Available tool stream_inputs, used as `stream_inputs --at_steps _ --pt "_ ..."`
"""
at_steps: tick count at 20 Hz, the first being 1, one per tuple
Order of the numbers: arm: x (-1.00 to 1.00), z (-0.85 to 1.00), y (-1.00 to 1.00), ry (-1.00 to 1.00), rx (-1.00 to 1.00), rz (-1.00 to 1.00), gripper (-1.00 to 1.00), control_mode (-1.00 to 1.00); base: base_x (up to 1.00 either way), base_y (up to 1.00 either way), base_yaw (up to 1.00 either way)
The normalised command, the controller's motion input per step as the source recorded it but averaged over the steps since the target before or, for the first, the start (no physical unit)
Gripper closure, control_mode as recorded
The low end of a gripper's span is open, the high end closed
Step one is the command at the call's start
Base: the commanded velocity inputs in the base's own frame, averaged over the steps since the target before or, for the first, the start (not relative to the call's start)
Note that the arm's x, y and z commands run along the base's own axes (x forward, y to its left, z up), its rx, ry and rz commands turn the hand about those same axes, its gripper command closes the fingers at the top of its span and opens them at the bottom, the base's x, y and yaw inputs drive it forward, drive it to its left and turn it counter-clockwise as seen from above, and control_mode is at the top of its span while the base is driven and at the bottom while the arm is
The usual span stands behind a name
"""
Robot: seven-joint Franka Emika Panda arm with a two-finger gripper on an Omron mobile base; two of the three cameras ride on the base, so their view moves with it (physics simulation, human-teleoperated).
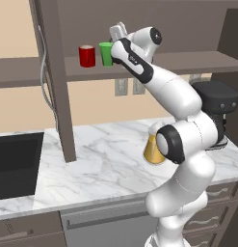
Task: There is a tray on the dining counter. Grab the cup, mug, and pitcher and place them on the tray. The pitcher may be placed next to the tray if it cannot fit the tray.
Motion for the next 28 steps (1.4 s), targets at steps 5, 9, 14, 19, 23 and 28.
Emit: stream_inputs --at_steps 5,9,14,19,23,28 --pt "0.08 -0.12 0.00 0.00 0.00 0.00 -1.00 -1.00 0.00 0.00 0.00" --pt "0.00 -0.11 0.03 0.01 0.00 0.00 -1.00 -1.00 0.00 0.00 0.00" --pt "0.00 -0.09 0.00 0.09 0.00 0.00 -1.00 -1.00 0.00 0.00 0.00" --pt "-0.01 -0.15 0.01 0.09 0.00 0.00 -1.00 -1.00 0.00 0.00 0.00" --pt "-0.02 -0.20 0.10 0.07 0.00 0.00 1.00 -1.00 0.00 0.00 0.00" --pt "0.00 -0.04 0.10 0.02 -0.01 0.00 1.00 -1.00 0.00 0.00 0.00"
